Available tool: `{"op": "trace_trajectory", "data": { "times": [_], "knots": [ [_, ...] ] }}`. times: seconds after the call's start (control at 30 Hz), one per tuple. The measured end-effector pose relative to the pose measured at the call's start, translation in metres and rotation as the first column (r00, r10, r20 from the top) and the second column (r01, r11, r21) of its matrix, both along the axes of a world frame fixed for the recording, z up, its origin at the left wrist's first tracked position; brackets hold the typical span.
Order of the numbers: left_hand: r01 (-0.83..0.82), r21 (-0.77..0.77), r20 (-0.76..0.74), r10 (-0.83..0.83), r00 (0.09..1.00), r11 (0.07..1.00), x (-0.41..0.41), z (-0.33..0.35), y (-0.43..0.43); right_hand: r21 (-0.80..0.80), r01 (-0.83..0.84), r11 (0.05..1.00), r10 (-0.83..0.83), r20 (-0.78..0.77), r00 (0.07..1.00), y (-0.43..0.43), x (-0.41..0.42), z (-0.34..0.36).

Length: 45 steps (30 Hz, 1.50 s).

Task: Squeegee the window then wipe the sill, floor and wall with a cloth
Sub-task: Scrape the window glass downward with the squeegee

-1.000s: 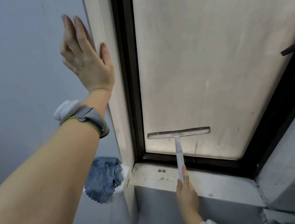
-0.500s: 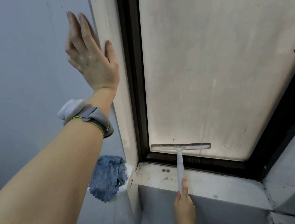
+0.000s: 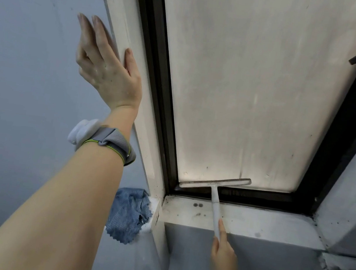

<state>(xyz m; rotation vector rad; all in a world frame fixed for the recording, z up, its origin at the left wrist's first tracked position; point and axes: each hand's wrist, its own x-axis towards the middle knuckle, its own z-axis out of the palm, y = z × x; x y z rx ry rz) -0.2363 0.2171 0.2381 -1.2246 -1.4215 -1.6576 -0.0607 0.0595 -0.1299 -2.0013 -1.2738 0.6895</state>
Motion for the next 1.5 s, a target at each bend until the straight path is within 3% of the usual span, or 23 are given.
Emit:
{"op": "trace_trajectory", "data": {
  "times": [0.23, 1.5],
  "knots": [
    [0.005, -0.02, 0.011, -0.005, 1.0, 1.0, 0.001, 0.001, -0.003, 0.085, 0.094, 0.992, -0.092, -0.028, 0.995, 0.005, 0.033, 0.014],
    [0.005, -0.025, 0.021, -0.004, 1.0, 1.0, 0.0, 0.0, -0.002, -0.082, 0.079, 0.994, -0.076, 0.035, 0.996, 0.006, 0.038, -0.015]
  ]
}}
